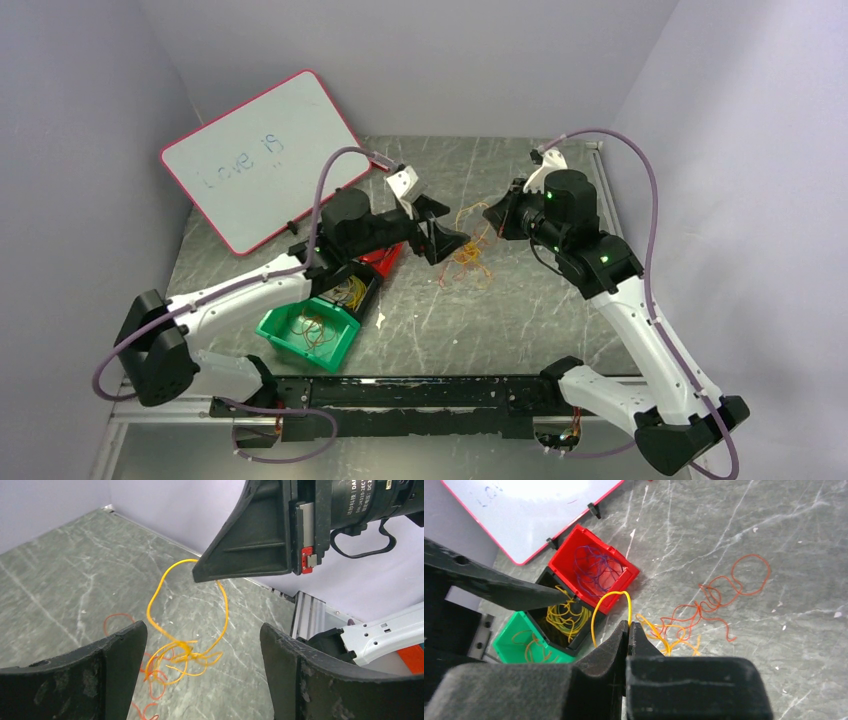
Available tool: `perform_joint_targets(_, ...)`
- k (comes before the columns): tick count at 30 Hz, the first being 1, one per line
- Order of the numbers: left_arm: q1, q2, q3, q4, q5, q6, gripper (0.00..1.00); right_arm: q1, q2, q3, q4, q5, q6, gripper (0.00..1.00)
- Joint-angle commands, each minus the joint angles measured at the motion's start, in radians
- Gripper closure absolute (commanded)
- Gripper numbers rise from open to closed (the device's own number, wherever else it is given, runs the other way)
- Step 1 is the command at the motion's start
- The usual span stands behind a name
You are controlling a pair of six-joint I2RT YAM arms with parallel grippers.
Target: Untangle the cables
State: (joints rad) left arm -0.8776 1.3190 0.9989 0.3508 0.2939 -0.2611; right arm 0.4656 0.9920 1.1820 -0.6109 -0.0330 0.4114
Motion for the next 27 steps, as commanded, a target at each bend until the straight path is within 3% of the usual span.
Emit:
perform_joint_targets(1, -0.038, 0.066, 0.050, 0.106, 0.011, 0.021, 0.12, -0.007, -0.021, 0.027, 0.022, -0.060, 0.046, 1.00)
perform_joint_targets(17, -0.060, 0.233, 0.092, 0.208, 0.034, 0.001, 0.13, -0.007, -0.038, 0.084, 0.026, -0.132, 0.082, 1.00)
perform_joint_targets(19, -0.061, 0.246, 0.100, 0.206, 0.044, 0.000, 0.16, -0.007, -0.043, 0.089, 0.031, -0.137, 0.087, 1.00)
perform_joint_targets(27, -0.061, 0.293, 0.055, 0.249, 0.054, -0.049, 0.47, -0.007, -0.050, 0.148, 0.061, -0.160, 0.102, 1.00)
